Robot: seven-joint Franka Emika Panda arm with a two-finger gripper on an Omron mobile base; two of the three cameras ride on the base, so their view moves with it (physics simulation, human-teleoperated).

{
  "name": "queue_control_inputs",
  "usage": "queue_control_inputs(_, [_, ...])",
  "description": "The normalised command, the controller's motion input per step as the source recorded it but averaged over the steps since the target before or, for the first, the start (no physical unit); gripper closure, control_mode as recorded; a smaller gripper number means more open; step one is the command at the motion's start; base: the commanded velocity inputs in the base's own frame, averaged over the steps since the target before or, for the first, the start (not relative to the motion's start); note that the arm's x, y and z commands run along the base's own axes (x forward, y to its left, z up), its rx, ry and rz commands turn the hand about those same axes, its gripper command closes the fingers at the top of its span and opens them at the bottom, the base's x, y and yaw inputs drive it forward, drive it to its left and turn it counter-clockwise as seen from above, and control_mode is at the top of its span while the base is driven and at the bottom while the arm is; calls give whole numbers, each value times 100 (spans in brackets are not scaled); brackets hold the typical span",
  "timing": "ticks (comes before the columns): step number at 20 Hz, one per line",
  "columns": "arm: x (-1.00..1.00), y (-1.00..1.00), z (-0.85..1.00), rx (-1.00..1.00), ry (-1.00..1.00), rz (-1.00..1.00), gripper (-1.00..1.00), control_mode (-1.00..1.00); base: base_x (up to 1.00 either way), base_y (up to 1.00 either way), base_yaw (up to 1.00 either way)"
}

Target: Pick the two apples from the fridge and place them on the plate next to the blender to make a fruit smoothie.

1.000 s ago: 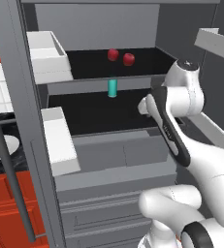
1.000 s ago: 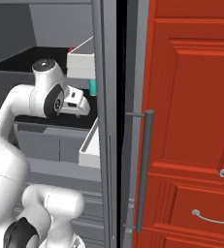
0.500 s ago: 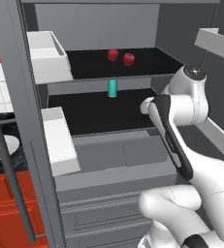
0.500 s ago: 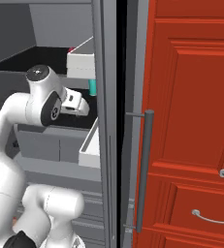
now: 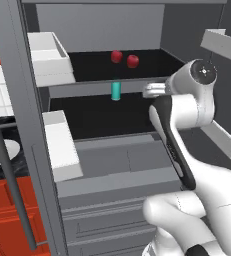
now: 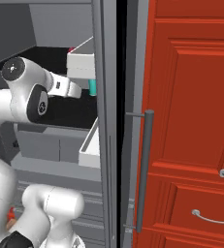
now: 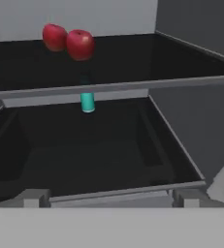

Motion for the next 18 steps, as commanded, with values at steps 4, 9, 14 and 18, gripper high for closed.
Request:
queue_control_inputs(4, [8, 18, 62, -1, -13, -4, -100, -100, 0, 0, 0])
queue_control_inputs(9, [28, -1, 17, 0, 2, -1, -100, -100, 0, 0, 0])
queue_control_inputs(14, [22, -8, 2, 1, 6, 0, -100, -100, 0, 0, 0])
queue_control_inputs(18, [51, 0, 38, 0, 13, 0, -100, -100, 0, 0, 0])
